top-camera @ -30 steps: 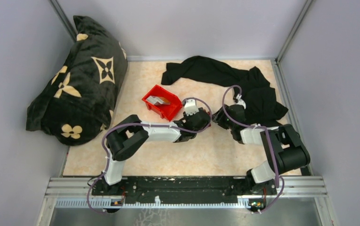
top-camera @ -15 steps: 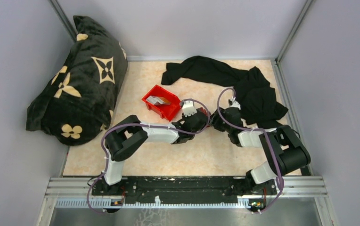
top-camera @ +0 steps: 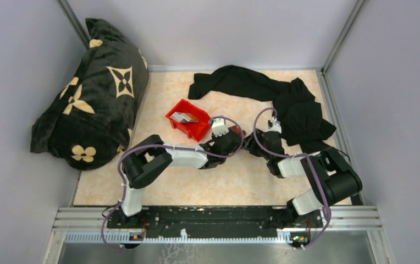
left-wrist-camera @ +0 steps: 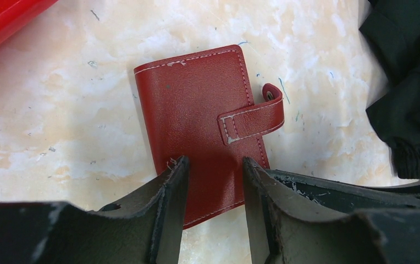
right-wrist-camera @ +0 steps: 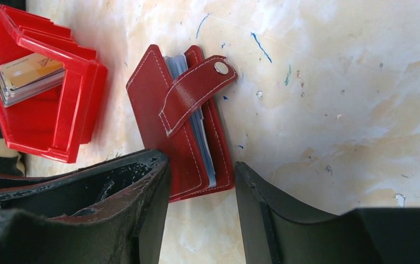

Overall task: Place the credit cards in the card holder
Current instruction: Turn over the card holder at the center of the board.

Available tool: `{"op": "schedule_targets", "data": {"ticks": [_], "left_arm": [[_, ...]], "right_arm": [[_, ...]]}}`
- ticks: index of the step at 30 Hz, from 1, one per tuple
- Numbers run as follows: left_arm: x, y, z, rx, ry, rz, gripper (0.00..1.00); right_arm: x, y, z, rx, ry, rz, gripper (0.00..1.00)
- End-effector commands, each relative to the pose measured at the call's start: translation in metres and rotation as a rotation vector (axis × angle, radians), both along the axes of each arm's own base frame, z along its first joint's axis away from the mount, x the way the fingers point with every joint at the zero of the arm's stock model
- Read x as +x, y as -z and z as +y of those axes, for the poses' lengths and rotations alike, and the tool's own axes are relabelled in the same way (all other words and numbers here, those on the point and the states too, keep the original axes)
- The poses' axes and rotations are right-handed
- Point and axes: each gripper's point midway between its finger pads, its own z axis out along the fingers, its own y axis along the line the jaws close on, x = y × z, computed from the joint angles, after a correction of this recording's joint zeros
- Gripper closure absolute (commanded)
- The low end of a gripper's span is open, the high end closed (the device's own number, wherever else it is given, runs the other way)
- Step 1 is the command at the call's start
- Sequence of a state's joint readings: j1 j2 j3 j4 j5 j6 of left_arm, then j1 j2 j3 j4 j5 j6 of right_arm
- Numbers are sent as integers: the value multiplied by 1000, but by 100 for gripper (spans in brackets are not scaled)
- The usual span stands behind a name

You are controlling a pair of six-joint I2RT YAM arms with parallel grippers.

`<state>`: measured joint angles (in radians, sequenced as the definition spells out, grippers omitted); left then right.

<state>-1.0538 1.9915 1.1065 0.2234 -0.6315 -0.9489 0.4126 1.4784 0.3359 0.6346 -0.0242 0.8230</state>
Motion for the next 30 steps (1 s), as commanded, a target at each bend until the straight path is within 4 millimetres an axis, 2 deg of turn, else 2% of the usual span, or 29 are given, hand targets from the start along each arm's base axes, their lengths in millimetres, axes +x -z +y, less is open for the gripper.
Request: {"op": "schedule_targets", "data": {"ticks": [1, 11, 25, 30], "left_arm": [[-35, 69, 39, 217, 54, 170, 51], [-35, 71, 38, 226, 62, 173, 51], [-39, 78, 43, 238, 71, 192, 52], [-43, 84, 45, 236, 78, 209, 52]], "right_arm": [[-33, 25, 10, 26, -75, 105, 52], [-34, 23, 23, 97, -96, 82, 52], [-31, 4, 33, 229, -102, -12, 56], [-29, 10, 33, 229, -94, -8, 58]]}}
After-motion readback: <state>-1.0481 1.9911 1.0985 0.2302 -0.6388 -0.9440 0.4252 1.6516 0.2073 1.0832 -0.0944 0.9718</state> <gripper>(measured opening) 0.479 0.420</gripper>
